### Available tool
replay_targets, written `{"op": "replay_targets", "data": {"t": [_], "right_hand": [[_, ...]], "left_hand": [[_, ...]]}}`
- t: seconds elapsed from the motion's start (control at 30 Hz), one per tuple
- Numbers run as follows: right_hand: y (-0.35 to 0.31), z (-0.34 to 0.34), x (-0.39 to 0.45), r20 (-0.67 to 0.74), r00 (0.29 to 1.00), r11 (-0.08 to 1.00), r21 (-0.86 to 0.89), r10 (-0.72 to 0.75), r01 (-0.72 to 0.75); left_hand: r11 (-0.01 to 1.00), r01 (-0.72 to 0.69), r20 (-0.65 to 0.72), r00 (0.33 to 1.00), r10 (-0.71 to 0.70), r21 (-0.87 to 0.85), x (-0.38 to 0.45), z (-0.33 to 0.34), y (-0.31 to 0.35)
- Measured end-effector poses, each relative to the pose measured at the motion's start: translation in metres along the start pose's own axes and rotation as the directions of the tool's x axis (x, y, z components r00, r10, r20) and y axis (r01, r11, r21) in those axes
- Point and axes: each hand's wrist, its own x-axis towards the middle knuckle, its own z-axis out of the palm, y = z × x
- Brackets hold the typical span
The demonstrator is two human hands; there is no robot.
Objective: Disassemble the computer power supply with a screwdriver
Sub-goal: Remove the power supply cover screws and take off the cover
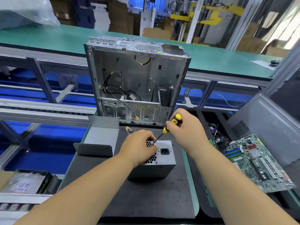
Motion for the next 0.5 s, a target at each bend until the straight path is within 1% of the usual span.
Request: {"op": "replay_targets", "data": {"t": [0.13, 0.5], "right_hand": [[-0.006, 0.001, 0.002, 0.0, 1.0, 1.0, -0.015, -0.014, 0.014], [-0.011, -0.001, 0.004, 0.051, 0.998, 0.996, -0.082, -0.036, 0.04]], "left_hand": [[1.0, -0.005, -0.015, 1.0, 0.005, -0.003, -0.003, 0.0, 0.001], [1.0, -0.021, -0.035, 0.999, 0.021, 0.0, -0.006, 0.0, 0.0]]}}
